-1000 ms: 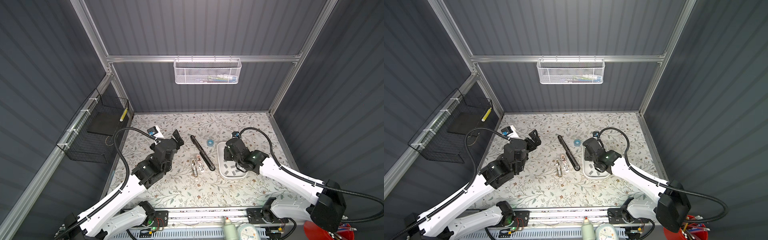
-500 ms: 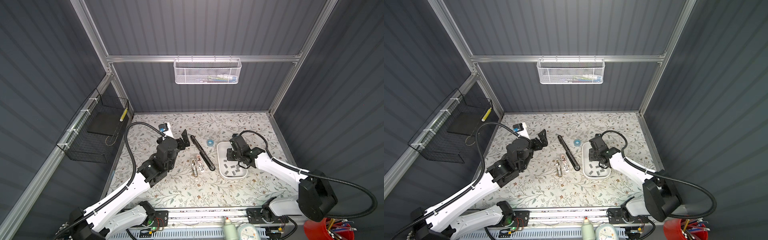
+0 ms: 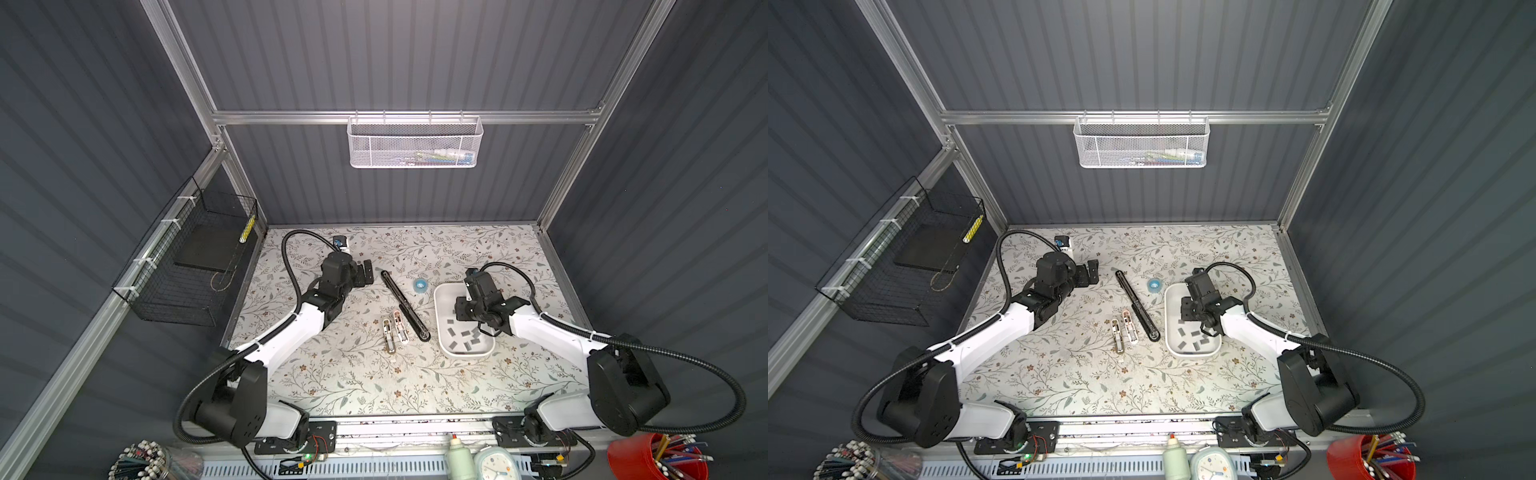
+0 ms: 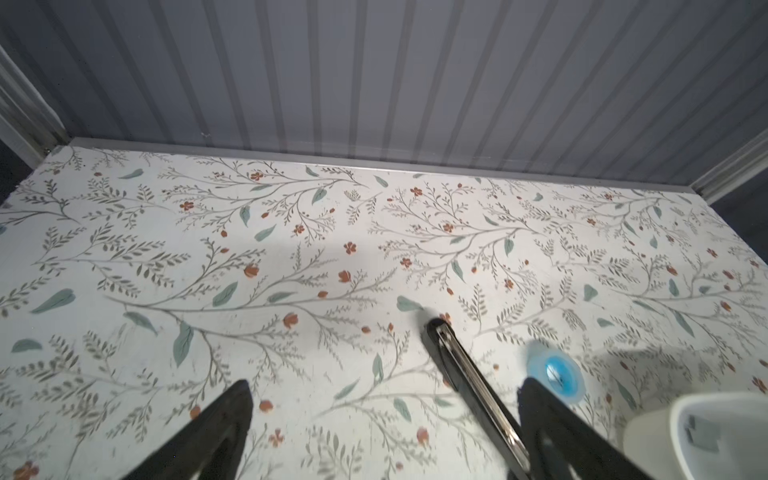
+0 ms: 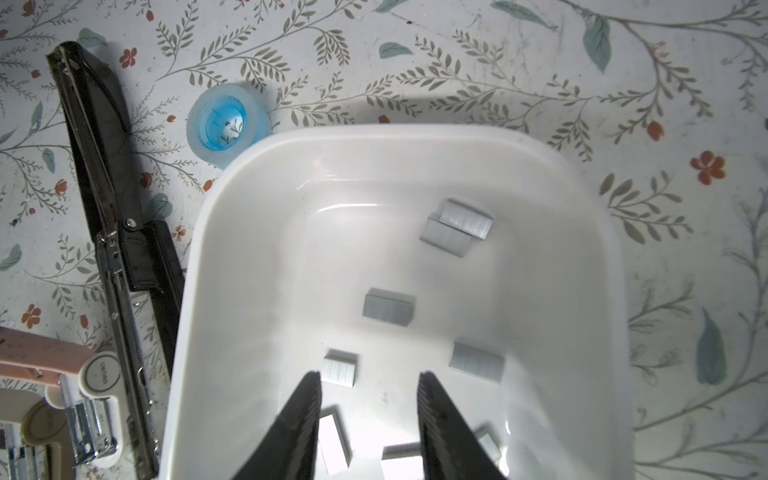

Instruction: Load the staples into the stapler

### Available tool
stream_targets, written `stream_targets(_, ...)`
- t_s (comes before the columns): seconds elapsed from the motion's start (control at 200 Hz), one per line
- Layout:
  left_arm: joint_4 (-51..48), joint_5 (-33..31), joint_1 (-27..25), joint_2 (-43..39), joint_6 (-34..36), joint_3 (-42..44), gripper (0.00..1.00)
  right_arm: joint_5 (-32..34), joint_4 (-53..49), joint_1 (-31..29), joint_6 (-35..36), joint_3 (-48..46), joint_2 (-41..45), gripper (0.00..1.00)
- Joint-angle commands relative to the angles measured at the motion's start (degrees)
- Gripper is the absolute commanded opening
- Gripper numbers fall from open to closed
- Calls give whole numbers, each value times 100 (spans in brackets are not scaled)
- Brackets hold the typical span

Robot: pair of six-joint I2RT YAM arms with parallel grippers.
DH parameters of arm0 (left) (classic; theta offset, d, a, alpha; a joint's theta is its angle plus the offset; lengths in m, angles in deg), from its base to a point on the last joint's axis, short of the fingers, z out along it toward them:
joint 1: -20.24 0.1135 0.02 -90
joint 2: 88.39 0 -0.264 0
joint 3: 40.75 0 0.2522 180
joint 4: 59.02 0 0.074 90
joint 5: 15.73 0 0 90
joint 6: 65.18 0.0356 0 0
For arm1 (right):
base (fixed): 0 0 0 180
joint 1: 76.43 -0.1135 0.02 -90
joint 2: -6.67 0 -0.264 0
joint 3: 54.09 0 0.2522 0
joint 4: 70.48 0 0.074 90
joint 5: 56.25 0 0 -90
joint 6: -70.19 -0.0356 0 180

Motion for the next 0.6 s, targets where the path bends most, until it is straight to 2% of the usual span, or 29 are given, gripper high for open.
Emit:
stream_targets(0.0, 12, 113, 96, 310, -7, -753, 100, -265, 91, 31, 40, -105, -41, 45)
stream_targets(0.12, -335, 399, 98, 783, -120, -1359, 100, -409, 154, 42, 112, -69, -82, 45)
stream_targets(0.21, -238, 841, 101, 865, -70, -1360, 100, -550, 51, 42, 90, -66, -108, 44)
stream_targets(0.3, 390, 951, 96, 500, 58, -536, 100, -665, 36, 36, 13, -210, 4, 44)
stream_targets(0.38, 801, 588, 105, 76, -76, 310, 100, -429, -130, 41, -65, -249, 99, 44)
stream_targets(0.44, 267, 421, 105, -126, -1, 352, 100, -194, -336, 44, -162, -231, 170, 44)
stream_targets(0.52, -789, 258, 105, -272, 28, 48, 100, -181, -2, 47, -128, -355, 226, 48)
stream_targets(0.595, -1440, 252, 105, -418, 3, -37, 100, -194, 6, 68, -136, -116, -51, 49)
